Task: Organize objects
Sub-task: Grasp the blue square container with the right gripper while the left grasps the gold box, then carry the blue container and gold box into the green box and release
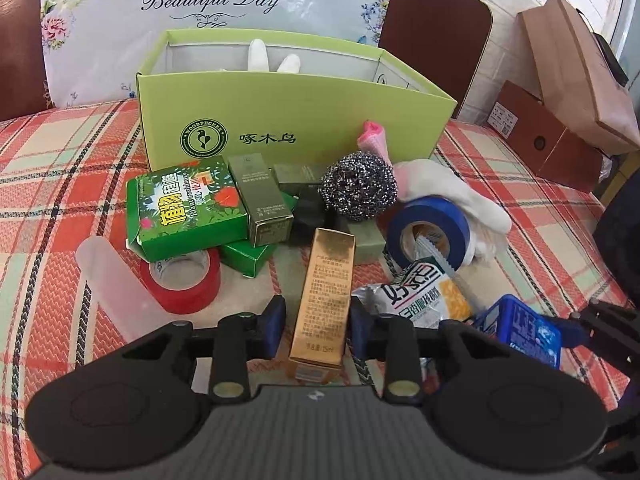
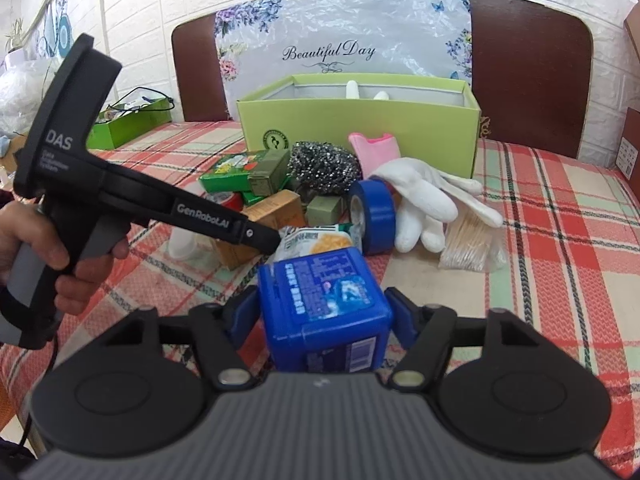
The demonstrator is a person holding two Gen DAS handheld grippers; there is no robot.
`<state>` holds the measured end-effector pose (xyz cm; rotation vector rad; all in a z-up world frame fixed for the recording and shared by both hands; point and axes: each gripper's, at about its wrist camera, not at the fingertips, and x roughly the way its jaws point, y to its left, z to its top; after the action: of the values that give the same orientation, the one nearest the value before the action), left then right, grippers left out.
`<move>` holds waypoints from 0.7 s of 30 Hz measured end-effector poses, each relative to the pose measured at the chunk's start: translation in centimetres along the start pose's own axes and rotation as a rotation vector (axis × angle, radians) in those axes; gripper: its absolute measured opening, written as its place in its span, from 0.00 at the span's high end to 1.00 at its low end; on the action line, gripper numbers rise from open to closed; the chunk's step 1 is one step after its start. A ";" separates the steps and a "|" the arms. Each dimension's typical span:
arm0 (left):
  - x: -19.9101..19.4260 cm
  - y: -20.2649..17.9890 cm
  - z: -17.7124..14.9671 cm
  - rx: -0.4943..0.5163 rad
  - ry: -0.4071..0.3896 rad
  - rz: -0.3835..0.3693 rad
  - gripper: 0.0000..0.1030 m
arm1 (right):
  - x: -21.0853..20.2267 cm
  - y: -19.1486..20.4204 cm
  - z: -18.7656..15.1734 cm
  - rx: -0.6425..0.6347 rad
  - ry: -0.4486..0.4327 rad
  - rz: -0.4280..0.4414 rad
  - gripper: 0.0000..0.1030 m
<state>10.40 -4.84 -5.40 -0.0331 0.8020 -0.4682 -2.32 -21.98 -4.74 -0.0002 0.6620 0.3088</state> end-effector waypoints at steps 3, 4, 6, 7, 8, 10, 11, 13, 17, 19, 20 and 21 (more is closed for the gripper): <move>-0.4 -0.1 -0.1 -0.003 0.001 -0.002 0.76 | -0.1 0.1 0.0 -0.008 0.002 0.003 0.38; -0.6 -0.1 -0.1 -0.008 0.006 -0.004 0.76 | -0.2 0.1 0.0 0.000 0.003 0.011 0.38; -1.4 -0.1 -0.2 -0.020 0.009 -0.023 0.76 | -0.7 -0.2 0.3 0.026 -0.002 0.042 0.38; -2.0 -0.1 -0.2 -0.021 0.003 -0.037 0.76 | -1.1 -0.4 0.5 0.041 -0.012 0.062 0.38; -2.6 -0.1 -0.1 -0.018 -0.005 -0.052 0.76 | -1.5 -0.6 0.8 0.052 -0.024 0.079 0.38; -4.1 -0.2 0.2 -0.014 -0.028 -0.084 0.76 | -2.4 -1.1 1.5 0.068 -0.053 0.098 0.38; -4.8 -0.2 0.5 -0.017 -0.046 -0.100 0.76 | -2.8 -1.3 2.0 0.071 -0.070 0.102 0.38; -6.0 -0.2 1.5 -0.030 -0.088 -0.120 0.76 | -3.4 -1.9 3.2 0.071 -0.104 0.107 0.38; -7.5 -0.1 4.7 -0.061 -0.180 -0.150 0.76 | -3.7 -3.0 7.0 0.038 -0.183 0.073 0.38; -7.6 -0.3 6.6 -0.067 -0.215 -0.152 0.76 | -3.2 -3.4 8.9 0.015 -0.214 0.041 0.38; -7.5 -0.3 7.5 -0.068 -0.230 -0.150 0.76 | -2.8 -3.7 9.9 0.002 -0.223 0.025 0.38; -7.2 -0.3 8.4 -0.073 -0.238 -0.149 0.76 | -2.3 -3.8 10.7 -0.009 -0.232 0.009 0.38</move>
<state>11.88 -3.37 5.48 -0.2136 0.5844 -0.5640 3.52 -25.25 4.79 0.0297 0.4309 0.3145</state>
